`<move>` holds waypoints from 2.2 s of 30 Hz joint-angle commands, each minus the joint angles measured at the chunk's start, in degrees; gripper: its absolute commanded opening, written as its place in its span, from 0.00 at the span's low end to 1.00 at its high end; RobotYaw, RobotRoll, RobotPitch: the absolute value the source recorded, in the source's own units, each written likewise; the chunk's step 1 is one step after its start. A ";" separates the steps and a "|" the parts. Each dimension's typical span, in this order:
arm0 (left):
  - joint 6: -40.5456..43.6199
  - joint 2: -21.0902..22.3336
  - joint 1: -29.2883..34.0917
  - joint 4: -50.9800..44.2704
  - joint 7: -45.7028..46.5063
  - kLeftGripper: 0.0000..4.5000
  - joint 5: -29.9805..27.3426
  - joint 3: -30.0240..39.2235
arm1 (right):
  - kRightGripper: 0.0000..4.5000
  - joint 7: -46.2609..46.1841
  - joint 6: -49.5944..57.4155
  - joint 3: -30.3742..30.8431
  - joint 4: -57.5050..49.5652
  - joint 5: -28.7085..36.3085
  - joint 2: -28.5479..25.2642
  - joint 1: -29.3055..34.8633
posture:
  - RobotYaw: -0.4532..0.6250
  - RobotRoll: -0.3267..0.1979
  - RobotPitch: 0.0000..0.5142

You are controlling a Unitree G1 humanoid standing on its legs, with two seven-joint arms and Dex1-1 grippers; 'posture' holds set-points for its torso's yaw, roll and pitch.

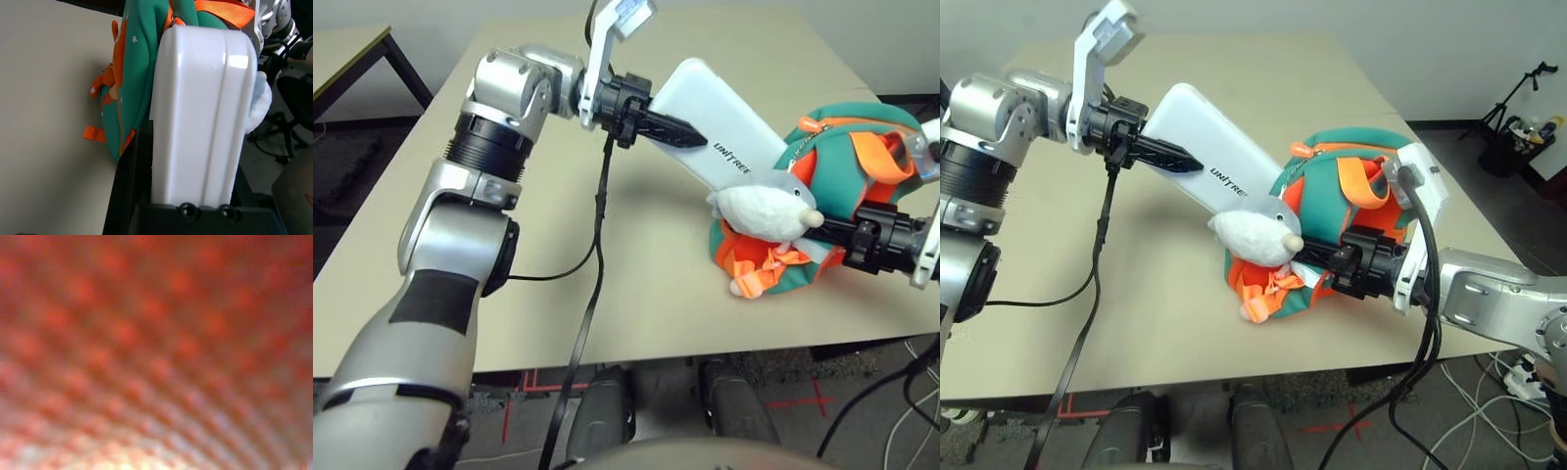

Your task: Put the pencil case into the backpack and zip it.

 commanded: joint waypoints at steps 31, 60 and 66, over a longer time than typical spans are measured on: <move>-6.32 -9.76 16.25 -10.86 10.59 0.29 10.54 -2.97 | 0.04 1.27 0.44 6.17 1.30 -3.42 4.40 -5.31 | 0.31 0.62 0.15; 1.18 -4.06 10.24 -11.28 11.21 0.30 4.79 6.48 | 0.04 2.83 1.78 6.44 2.42 -6.72 6.67 -6.68 | 0.33 0.62 0.14; 1.83 -7.03 11.78 -13.27 11.18 0.00 4.25 5.48 | 0.04 2.39 1.79 6.11 1.92 -6.87 7.27 -6.11 | 0.32 0.62 0.14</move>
